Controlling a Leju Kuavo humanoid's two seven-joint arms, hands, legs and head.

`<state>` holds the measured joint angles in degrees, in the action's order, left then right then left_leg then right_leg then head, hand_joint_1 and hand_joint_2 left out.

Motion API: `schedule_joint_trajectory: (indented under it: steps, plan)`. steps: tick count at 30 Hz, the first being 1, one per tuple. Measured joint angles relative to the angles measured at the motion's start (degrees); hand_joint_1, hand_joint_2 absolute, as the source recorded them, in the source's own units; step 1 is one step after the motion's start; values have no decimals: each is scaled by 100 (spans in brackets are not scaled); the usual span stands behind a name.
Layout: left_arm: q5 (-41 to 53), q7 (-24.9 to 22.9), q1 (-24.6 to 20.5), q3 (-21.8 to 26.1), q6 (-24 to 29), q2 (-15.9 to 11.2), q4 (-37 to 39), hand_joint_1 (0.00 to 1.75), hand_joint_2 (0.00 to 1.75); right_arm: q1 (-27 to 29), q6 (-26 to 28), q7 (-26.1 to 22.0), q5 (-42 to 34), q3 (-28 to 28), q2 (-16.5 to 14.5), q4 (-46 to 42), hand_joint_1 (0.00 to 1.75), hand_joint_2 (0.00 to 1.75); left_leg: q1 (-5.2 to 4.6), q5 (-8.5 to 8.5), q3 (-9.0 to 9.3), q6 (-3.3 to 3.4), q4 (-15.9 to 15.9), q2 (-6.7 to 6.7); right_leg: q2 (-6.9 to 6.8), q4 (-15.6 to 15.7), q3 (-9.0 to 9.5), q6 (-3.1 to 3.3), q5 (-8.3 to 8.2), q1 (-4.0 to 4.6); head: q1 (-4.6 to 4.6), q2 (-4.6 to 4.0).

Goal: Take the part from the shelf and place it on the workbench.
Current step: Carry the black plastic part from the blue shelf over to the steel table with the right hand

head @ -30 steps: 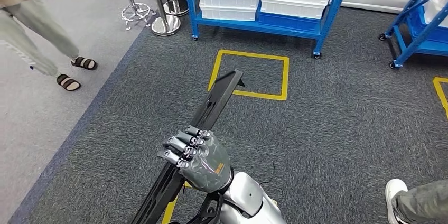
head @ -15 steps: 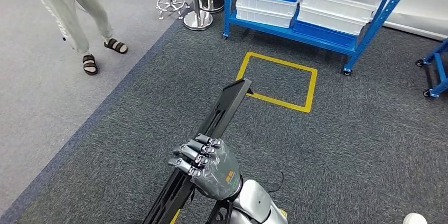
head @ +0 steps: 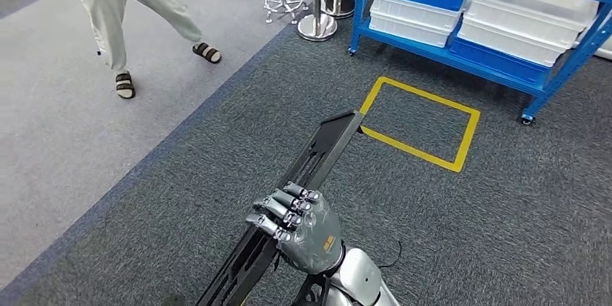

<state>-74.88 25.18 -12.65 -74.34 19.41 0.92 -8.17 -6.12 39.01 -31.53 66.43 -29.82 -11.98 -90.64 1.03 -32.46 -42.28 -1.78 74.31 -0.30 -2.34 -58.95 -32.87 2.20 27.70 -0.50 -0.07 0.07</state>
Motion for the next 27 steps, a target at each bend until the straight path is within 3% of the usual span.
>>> schedule_joint_trajectory:
  steps: [2, 4, 5, 6, 8, 9, 11, 13, 14, 15, 16, 17, 18, 20, 22, 23, 24, 25, 27]
  plan:
    - [13, 0, 8, 0, 6, -25, 0, 0, 175, 15, 0, -2, -2, 47, -15, -5, 175, 175, 1, 317, 303, 18, -541, 57, -139, 0, 17, -16, 17, 4, 0, 1]
    - [36, 5, -9, 0, 37, -46, 0, 0, 175, 31, 0, -37, -10, 81, -27, -35, 175, 175, -32, 595, 732, 77, -1333, 261, -259, 1, 50, -52, 39, 18, 0, 1]
    - [53, 10, -23, 0, 58, -50, 0, 0, 175, 38, 0, -68, -25, 101, -33, -56, 175, 175, -55, 650, 851, 115, -1554, 332, -307, 4, 62, -77, 46, 27, -1, 1]
    - [69, 20, -36, 0, 80, -62, 0, 0, 175, 41, 0, -109, -49, 123, -41, -76, 175, 175, -78, 658, 893, 152, -1649, 361, -353, 9, 72, -106, 50, 33, -1, 1]
    - [95, 53, -52, 0, 108, -94, 0, 0, 175, 32, 0, -183, -109, 156, -62, -95, 175, 175, -91, 680, 885, 219, -1665, 250, -442, 35, 99, -171, 50, 41, -1, 1]
    - [97, 84, -61, 0, 121, -114, 0, 0, 175, 17, 0, -207, -134, 162, -71, -103, 175, 175, -77, 702, 901, 252, -1702, 191, -421, 27, 117, -207, 72, 34, 1, 1]
    - [75, 150, -119, 0, 150, -137, 1, 0, 175, -26, 0, -223, -167, 160, -83, -120, 175, 175, -41, 752, 950, 317, -1778, 74, -173, -244, 23, -258, 273, 20, 2, 0]
    - [19, 216, -212, 0, 192, -148, 2, 0, 175, -58, 0, -191, -148, 149, -87, -126, 175, 175, -33, 775, 937, 352, -1787, -55, 126, -943, -318, -263, 628, 5, 3, 0]
    - [-27, 253, -252, 1, 209, -156, 2, 0, 175, -67, 0, -144, -116, 133, -87, -123, 175, 175, -38, 778, 924, 361, -1777, -129, 182, -1298, -507, -259, 753, 5, 2, 0]
    - [-80, 298, -277, 1, 211, -162, 2, 0, 175, -76, 0, -74, -74, 110, -85, -121, 175, 175, -44, 776, 916, 363, -1765, -205, 204, -1507, -632, -252, 776, 7, 2, 0]
    - [-147, 349, -289, 2, 189, -167, 2, 0, 175, -89, 0, 21, -31, 76, -80, -120, 175, 175, -49, 772, 913, 364, -1751, -285, 216, -1522, -666, -242, 689, 9, 2, 0]
    - [-220, 400, -292, 3, 150, -171, 2, 0, 175, -105, 0, 124, 3, 38, -74, -119, 175, 175, -51, 766, 916, 360, -1734, -364, 237, -1305, -587, -225, 498, 10, 2, 0]
    - [-283, 447, -292, 4, 105, -172, 2, 0, 175, -123, 0, 218, 30, 0, -67, -119, 175, 175, -51, 757, 916, 352, -1715, -441, 310, -929, -429, -201, 254, 11, 3, 0]
    - [-368, 505, -292, 6, 38, -158, 2, 0, 175, -158, 0, 328, 56, -62, -55, -119, 175, 175, -48, 741, 882, 314, -1672, -577, 577, -258, -149, -157, -41, 1, 2, 0]
    - [-393, 532, -281, 7, 5, -146, 2, 0, 175, -174, 0, 306, 9, -94, -52, -119, 175, 175, -20, 744, 819, 244, -1651, -687, 705, -48, -83, -139, -66, 18, 1, 1]
    - [-397, 540, -264, 7, -5, -147, 2, 0, 175, -177, 0, 252, -47, -100, -55, -119, 175, 175, -6, 751, 796, 200, -1654, -746, 648, -23, -81, -129, -78, 31, 3, 0]
    - [-397, 549, -235, 6, -10, -149, 2, 0, 175, -178, 0, 174, -115, -102, -61, -118, 175, 175, 10, 748, 785, 166, -1649, -748, 580, 3, -61, -104, -88, 27, 1, 0]
    - [-394, 557, -208, 5, -9, -150, 2, 0, 175, -180, 0, 85, -186, -102, -66, -116, 175, 175, 7, 710, 757, 134, -1586, -650, 511, 38, -29, -73, -95, 16, 1, 0]
    - [-388, 574, -183, 4, 7, -155, 2, 0, 175, -187, -1, -86, -316, -102, -76, -108, 175, 175, -4, 488, 557, 78, -1165, -313, 343, 99, 34, -15, -102, -7, 0, 0]
